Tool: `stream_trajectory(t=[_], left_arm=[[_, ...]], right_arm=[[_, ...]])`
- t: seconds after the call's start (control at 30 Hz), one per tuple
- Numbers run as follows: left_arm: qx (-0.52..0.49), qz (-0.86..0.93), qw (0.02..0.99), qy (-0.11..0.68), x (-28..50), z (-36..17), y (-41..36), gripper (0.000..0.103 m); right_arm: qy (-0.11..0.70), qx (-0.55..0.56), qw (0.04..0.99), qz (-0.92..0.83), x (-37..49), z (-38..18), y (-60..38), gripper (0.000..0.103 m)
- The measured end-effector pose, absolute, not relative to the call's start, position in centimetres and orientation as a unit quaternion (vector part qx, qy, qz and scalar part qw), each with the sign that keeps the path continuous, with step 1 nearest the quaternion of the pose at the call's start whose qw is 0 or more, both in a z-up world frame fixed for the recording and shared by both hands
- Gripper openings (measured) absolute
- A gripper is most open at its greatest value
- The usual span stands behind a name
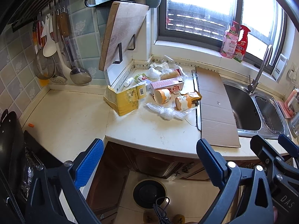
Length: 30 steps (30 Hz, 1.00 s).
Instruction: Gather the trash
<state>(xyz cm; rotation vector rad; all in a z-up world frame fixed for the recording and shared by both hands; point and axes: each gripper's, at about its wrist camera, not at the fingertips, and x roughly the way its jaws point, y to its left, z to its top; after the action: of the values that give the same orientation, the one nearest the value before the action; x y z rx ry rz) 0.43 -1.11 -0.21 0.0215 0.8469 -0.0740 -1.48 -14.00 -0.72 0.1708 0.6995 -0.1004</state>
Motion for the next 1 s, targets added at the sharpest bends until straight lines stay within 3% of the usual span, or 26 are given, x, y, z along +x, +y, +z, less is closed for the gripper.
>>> stream_trajectory(t=[1.0], left_arm=[[0.017, -0.025, 0.909, 0.416, -0.7, -0.1, 0.0, 0.098]], right_arm=[[0.35, 0.084, 0.931, -0.053, -2.0, -1.0, -13.1, 0.101]])
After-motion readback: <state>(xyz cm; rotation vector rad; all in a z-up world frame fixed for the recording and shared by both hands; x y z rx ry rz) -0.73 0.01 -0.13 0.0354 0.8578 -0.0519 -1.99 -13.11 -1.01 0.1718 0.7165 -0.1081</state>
